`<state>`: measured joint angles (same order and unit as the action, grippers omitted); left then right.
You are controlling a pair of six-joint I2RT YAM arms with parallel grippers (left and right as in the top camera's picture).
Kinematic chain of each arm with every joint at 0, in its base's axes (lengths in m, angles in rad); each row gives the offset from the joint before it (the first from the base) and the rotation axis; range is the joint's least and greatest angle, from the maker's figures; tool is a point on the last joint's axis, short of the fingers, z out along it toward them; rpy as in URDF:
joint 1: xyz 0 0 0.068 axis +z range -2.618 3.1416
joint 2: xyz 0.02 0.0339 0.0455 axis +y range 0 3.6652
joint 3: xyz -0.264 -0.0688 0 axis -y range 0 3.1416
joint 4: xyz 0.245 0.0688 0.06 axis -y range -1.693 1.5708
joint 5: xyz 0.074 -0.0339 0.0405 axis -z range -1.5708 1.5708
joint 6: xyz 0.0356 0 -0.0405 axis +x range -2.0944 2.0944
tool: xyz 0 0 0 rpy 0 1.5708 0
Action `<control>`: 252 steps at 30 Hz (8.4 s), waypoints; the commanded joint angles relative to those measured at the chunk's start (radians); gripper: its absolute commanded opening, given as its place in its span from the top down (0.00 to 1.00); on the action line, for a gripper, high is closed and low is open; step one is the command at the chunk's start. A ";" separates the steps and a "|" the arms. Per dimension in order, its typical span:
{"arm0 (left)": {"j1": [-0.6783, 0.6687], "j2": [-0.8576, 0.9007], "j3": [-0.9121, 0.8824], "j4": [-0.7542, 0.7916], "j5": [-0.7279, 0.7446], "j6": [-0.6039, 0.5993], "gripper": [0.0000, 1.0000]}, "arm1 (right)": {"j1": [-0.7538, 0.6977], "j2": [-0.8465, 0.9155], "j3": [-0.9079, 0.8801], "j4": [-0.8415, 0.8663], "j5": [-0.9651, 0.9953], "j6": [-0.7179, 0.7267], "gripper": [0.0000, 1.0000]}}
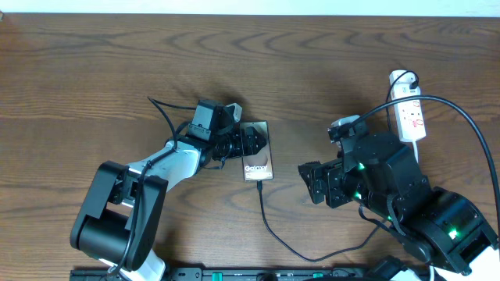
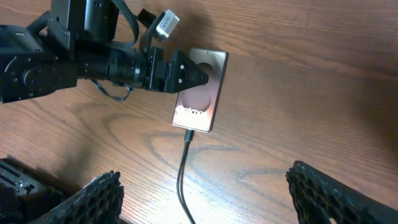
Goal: Plug charger to phone and switch on socket
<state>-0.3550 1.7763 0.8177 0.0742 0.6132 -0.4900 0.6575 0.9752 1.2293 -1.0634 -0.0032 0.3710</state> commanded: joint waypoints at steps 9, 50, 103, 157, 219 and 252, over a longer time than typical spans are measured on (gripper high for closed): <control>0.006 0.018 -0.012 -0.016 -0.172 0.098 0.17 | -0.004 0.005 0.014 -0.004 0.012 0.026 0.16; 0.359 -1.276 -0.013 -0.913 -0.207 0.183 0.11 | -0.785 0.269 0.078 0.051 0.137 0.378 0.99; 0.359 -1.275 -0.013 -0.956 -0.207 0.183 0.10 | -1.025 1.273 0.694 0.011 -0.145 0.428 0.99; 0.359 -1.275 -0.013 -0.956 -0.207 0.183 0.10 | -1.025 1.318 0.689 0.034 -0.108 0.428 0.99; 0.359 -1.275 -0.013 -0.956 -0.207 0.183 0.10 | -1.015 1.381 0.700 0.010 -0.341 0.323 0.99; 0.359 -1.275 -0.013 -0.956 -0.207 0.183 0.10 | -1.053 1.186 0.710 -0.014 -0.208 0.331 0.99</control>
<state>-0.0010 0.5030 0.8078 -0.8829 0.4122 -0.3168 -0.3946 2.1597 1.9293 -1.0763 -0.2234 0.6926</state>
